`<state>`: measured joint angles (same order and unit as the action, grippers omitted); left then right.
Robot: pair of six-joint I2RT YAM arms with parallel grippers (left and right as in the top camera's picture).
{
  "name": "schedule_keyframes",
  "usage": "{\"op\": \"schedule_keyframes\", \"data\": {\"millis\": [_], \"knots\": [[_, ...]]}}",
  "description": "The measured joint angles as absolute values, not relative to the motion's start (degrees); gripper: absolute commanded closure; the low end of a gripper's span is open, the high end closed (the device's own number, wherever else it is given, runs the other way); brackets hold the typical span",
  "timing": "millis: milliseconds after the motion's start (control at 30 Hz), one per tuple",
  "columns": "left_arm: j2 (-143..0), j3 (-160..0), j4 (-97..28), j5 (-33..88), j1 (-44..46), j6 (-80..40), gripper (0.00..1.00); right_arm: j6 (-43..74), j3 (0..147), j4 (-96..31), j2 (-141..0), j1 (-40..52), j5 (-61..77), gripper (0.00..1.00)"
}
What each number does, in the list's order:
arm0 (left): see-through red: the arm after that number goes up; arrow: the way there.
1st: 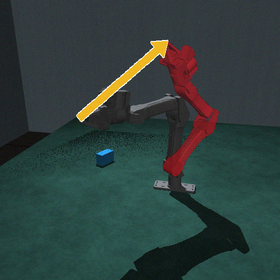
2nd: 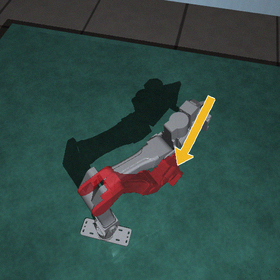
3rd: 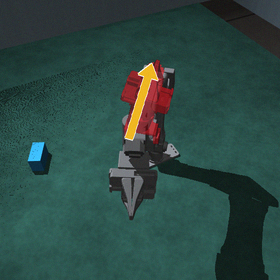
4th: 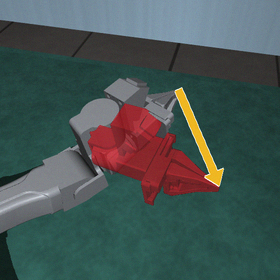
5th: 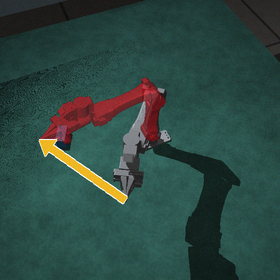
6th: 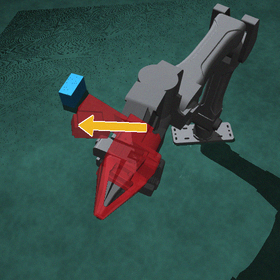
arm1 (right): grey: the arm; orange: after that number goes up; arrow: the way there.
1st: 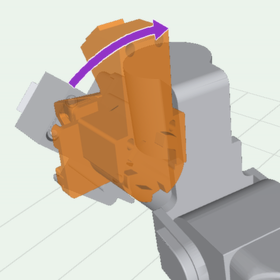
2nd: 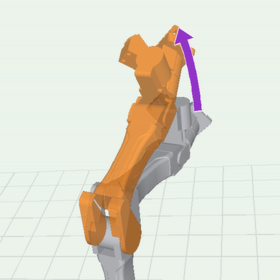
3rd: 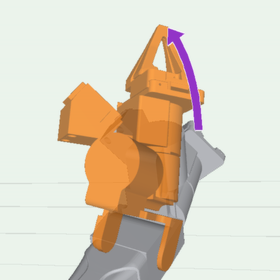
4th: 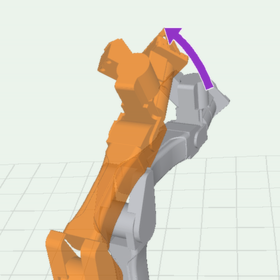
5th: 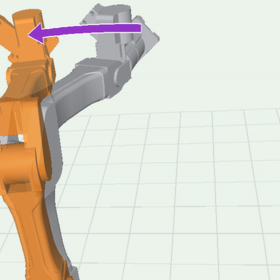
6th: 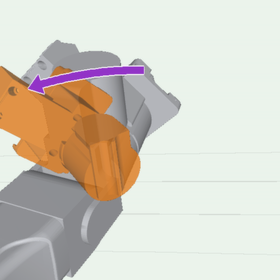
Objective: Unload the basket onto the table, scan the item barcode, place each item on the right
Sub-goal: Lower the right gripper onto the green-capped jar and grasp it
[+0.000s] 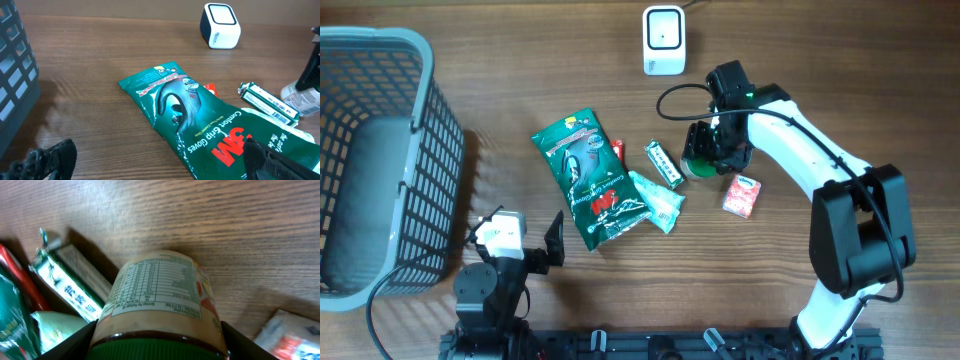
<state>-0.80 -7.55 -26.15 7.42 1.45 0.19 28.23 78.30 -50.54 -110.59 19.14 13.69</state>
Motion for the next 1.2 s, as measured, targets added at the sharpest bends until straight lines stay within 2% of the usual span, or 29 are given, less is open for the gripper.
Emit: {"op": "schedule_keyframes", "data": {"millis": [133,300,367,700,800,900,1067,1200], "knots": [[-0.8,-7.6,-26.2,7.4,1.5,0.2,0.0,24.1,81.8,-54.5,-110.6,19.1,13.5,0.31],[-0.8,-7.6,-26.2,7.4,1.4,0.2,0.0,24.2,87.6,-61.3,-110.6,19.1,11.8,0.31],[-0.8,-7.6,-26.2,7.4,1.5,0.2,0.0,25.4,87.6,-64.2,-110.6,19.1,9.1,0.28],[-0.8,-7.6,-26.2,7.4,1.4,0.2,0.0,25.0,86.4,-62.4,-110.6,19.1,4.4,0.25],[-0.8,-7.6,-26.2,7.4,1.4,0.2,0.0,25.3,82.9,-60.3,-110.7,19.1,4.0,0.21],[-0.8,-7.6,-26.2,7.4,1.4,0.2,0.0,25.5,82.1,-58.5,-110.7,19.1,4.0,0.11],[-0.8,-7.6,-26.2,7.4,1.5,0.2,0.0,25.5,82.1,-56.0,-110.7,19.1,4.0,0.01],[-0.8,-7.6,-26.1,7.4,1.4,0.2,0.0,22.9,82.1,-57.2,-110.7,19.1,3.9,0.0]]}}
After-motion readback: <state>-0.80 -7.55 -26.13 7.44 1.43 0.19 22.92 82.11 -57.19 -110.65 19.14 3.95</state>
